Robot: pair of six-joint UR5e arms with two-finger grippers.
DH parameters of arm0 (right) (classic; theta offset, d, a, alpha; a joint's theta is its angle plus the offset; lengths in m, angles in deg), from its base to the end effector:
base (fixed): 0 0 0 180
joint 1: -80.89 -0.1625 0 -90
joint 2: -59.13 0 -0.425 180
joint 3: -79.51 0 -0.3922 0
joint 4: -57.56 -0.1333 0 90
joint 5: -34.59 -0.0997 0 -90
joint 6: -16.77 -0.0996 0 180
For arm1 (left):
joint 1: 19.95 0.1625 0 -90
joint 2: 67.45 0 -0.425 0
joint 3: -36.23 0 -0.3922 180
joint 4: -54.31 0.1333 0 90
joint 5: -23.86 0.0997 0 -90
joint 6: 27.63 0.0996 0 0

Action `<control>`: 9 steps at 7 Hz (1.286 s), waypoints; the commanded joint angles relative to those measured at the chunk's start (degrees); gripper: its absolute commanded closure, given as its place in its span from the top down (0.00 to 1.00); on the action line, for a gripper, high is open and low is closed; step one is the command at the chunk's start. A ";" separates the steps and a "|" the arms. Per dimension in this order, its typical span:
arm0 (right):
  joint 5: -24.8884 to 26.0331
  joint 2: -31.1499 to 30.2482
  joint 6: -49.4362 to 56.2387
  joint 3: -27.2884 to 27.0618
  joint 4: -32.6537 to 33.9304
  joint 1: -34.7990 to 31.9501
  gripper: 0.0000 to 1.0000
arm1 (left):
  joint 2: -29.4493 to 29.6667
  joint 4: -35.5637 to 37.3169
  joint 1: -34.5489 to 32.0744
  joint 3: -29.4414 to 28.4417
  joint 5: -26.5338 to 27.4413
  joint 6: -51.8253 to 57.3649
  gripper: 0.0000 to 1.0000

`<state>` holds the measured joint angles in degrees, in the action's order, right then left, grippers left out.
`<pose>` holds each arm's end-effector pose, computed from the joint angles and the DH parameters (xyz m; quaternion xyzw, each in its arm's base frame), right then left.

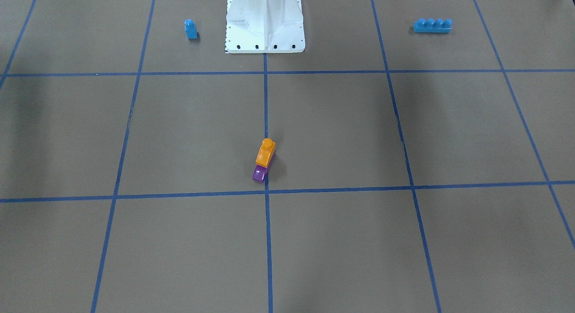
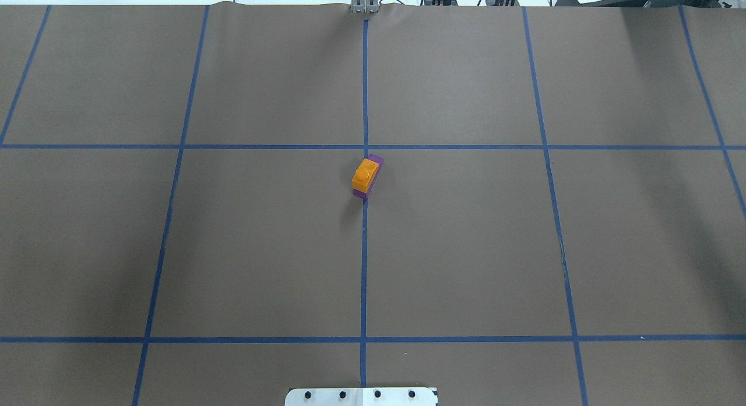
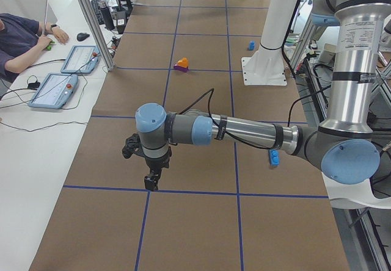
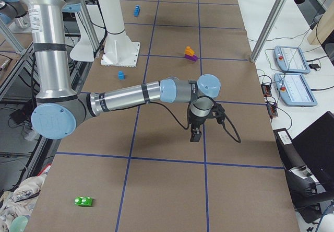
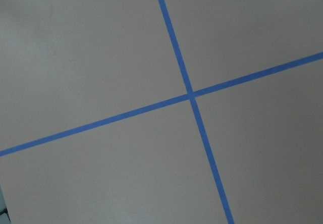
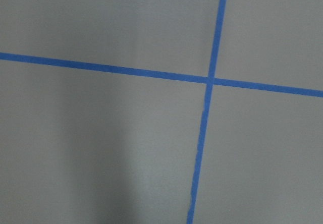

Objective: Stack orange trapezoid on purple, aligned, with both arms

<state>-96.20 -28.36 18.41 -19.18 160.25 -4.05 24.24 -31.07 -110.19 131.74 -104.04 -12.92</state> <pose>0.0238 -0.5051 0.5889 -0.0226 -0.3479 -0.0502 0.9359 -0.0742 -0.5045 0.6122 0.0633 0.3191 0.1263 0.9371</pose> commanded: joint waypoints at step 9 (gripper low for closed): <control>-3.94 -4.28 10.73 4.38 -3.20 -8.92 1.00 | -1.70 -1.02 0.06 -2.17 -0.60 0.32 1.00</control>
<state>-100.21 -32.49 27.95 -14.85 157.05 -12.23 22.49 -32.09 -110.13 129.57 -104.67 -12.72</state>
